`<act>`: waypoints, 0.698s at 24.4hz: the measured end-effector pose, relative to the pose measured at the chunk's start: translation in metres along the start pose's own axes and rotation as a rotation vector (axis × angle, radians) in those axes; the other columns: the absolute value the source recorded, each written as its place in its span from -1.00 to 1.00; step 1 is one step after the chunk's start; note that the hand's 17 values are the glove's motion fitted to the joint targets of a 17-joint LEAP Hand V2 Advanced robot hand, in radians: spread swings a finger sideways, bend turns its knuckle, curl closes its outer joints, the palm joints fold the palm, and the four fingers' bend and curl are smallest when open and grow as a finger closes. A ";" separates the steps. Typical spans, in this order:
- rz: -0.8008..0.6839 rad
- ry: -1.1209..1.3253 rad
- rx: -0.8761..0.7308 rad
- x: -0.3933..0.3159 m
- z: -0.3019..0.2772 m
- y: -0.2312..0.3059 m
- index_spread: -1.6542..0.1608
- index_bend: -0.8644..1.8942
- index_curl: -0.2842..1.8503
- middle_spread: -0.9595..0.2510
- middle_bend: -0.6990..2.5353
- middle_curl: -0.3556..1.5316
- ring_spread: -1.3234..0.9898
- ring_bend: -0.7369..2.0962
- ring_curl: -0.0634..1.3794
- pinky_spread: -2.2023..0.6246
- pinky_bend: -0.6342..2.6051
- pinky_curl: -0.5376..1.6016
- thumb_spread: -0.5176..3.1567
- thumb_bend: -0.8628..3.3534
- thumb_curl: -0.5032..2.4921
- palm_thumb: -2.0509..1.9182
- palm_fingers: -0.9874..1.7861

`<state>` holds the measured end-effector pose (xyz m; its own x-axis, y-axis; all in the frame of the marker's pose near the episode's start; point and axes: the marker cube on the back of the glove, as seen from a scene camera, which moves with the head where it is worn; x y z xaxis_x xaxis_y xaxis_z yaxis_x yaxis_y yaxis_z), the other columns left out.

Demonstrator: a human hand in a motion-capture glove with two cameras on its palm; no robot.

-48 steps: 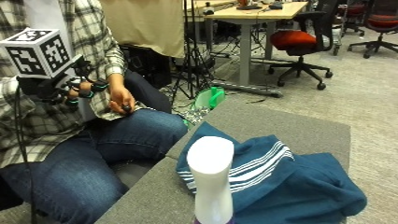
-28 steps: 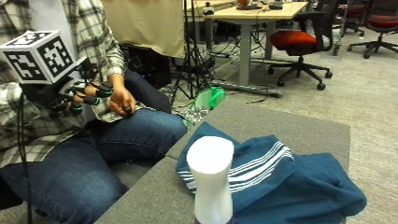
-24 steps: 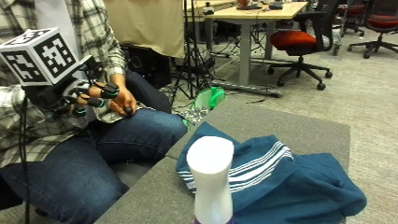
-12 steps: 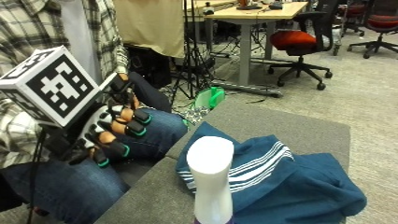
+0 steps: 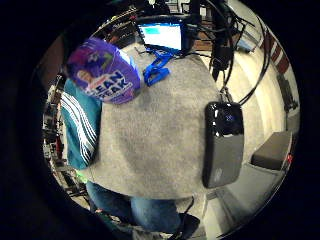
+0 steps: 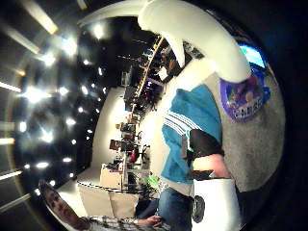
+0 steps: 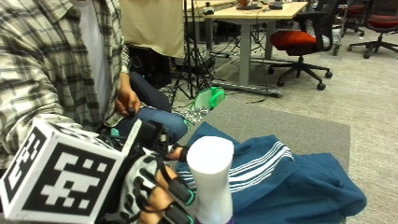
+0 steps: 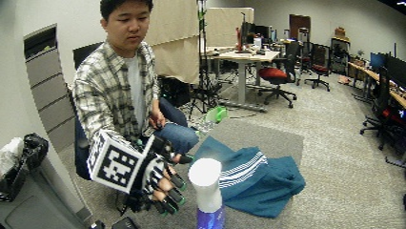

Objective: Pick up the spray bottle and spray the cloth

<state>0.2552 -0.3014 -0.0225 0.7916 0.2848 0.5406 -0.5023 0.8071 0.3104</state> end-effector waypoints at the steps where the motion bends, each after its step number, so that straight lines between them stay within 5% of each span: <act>1: -0.008 -0.014 0.000 0.002 0.001 -0.004 0.48 -0.28 -0.49 0.49 -0.46 -0.38 0.22 -0.18 -0.56 0.69 -0.27 -0.28 -0.16 -0.58 -0.40 0.39 -0.15; 13: -0.068 -0.430 0.112 0.006 0.029 -0.059 0.47 -0.33 -0.54 0.50 -0.38 -0.31 0.19 -0.10 -0.51 0.67 -0.24 -0.26 -0.21 -0.57 -0.35 0.50 -0.07; 17: -0.075 -0.469 0.131 0.005 0.029 -0.069 0.46 -0.41 -0.61 0.45 -0.20 -0.21 0.11 -0.01 -0.48 0.65 -0.26 -0.28 -0.24 -0.57 -0.33 0.53 0.22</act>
<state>0.2835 -0.3701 -0.0187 0.6006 -0.0597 0.7973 -0.5129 0.7362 0.4416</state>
